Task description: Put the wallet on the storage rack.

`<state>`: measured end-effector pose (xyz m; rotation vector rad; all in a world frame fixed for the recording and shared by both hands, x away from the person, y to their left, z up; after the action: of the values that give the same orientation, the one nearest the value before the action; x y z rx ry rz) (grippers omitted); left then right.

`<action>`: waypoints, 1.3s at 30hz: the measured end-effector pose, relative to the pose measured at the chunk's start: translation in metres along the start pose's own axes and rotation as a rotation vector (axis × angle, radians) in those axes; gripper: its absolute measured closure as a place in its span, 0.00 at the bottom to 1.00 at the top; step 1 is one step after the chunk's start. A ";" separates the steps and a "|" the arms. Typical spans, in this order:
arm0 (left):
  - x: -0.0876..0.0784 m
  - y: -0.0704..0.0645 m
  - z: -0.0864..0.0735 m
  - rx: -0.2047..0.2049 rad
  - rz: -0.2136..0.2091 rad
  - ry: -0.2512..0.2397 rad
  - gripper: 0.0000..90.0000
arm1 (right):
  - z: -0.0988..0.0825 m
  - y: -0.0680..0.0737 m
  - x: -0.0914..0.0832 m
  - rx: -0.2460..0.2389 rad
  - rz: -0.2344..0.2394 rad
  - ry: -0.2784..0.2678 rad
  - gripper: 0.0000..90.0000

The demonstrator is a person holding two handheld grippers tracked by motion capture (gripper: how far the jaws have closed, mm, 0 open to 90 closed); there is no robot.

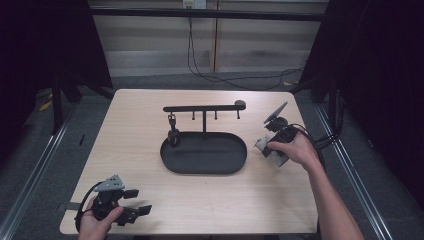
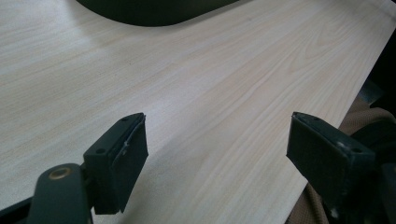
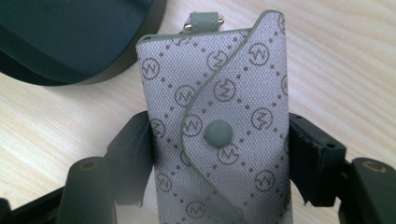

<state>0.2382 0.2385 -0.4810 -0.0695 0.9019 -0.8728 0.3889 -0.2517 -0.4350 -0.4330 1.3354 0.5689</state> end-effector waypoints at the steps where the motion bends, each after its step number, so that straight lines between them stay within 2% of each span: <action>1: 0.000 0.000 0.000 -0.001 -0.002 0.001 0.22 | 0.000 0.001 -0.002 0.010 -0.006 -0.006 0.35; 6: 0.000 0.000 0.000 0.000 -0.003 0.004 0.22 | 0.001 0.004 -0.013 0.018 -0.008 -0.033 0.35; 9: 0.001 0.000 0.000 0.002 -0.004 0.008 0.22 | 0.002 0.006 -0.018 0.012 -0.025 -0.022 0.35; 16: 0.000 0.000 0.000 0.001 0.002 0.007 0.22 | 0.006 0.010 -0.030 0.001 -0.015 -0.049 0.35; 19: 0.000 0.000 -0.001 -0.011 0.001 0.000 0.22 | 0.006 0.012 -0.031 0.002 -0.010 -0.053 0.35; 22: 0.000 0.001 0.000 -0.003 0.003 0.004 0.22 | 0.007 0.014 -0.033 0.002 -0.001 -0.058 0.35; 31: -0.001 0.002 0.000 -0.014 0.013 -0.009 0.22 | 0.012 0.024 -0.031 -0.031 0.019 -0.077 0.35; 37: -0.003 0.001 0.000 -0.011 0.013 -0.015 0.22 | 0.021 0.032 -0.030 -0.025 0.056 -0.096 0.35; 39: -0.003 0.001 0.000 -0.011 0.012 -0.015 0.22 | 0.025 0.036 -0.029 -0.041 0.068 -0.116 0.35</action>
<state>0.2378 0.2407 -0.4795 -0.0802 0.8920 -0.8556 0.3827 -0.2127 -0.4009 -0.3833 1.2331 0.6688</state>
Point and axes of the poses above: each handheld gripper's, and its own axes: x roughly forward along the jaws, z roughly out of its top, y roughly to its left, the point moved 2 cm from there along x, roughly forward along the jaws, and after that the axes turned 9 degrees about -x, right-handed, at the moved point
